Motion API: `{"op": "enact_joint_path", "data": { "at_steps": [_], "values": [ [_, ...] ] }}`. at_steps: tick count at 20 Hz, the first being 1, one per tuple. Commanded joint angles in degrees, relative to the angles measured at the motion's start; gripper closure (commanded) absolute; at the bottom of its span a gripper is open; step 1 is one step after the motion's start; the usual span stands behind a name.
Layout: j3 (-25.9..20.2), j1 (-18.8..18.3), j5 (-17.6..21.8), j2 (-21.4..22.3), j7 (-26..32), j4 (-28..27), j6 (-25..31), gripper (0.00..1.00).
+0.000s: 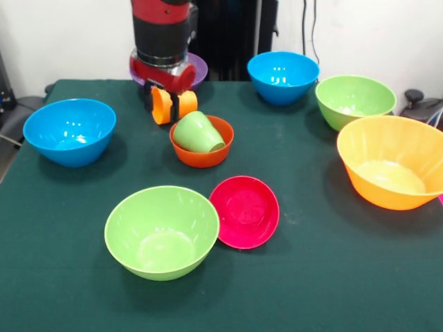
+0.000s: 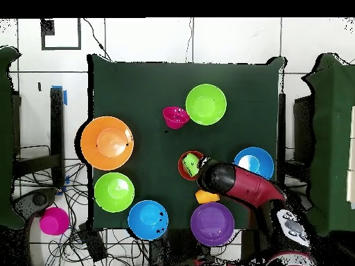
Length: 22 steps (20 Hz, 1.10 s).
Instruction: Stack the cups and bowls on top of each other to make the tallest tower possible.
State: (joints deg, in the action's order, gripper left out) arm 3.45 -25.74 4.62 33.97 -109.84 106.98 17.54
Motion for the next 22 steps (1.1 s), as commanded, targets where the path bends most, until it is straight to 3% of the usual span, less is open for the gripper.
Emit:
{"op": "enact_joint_path", "data": {
  "at_steps": [1, 6, 11, 14, 18, 22],
  "values": [
    [-3.36, 4.3, -5.02, -3.8, -13.23, 1.74, -0.6, 0.0],
    [-0.08, 9.29, -11.03, -0.34, -17.51, 3.53, 8.25, 0.0],
    [2.63, 11.92, -9.78, 2.75, -12.92, -0.59, 14.8, 0.0],
    [1.64, 11.39, -9.16, 2.54, -11.11, -1.6, 14.26, 0.0],
    [0.1, 9.0, -7.73, -1.4, -9.41, -0.27, 9.05, 0.0],
    [-4.97, 2.29, -4.9, -14.05, -3.39, -4.64, 0.37, 0.0]
  ]
}}
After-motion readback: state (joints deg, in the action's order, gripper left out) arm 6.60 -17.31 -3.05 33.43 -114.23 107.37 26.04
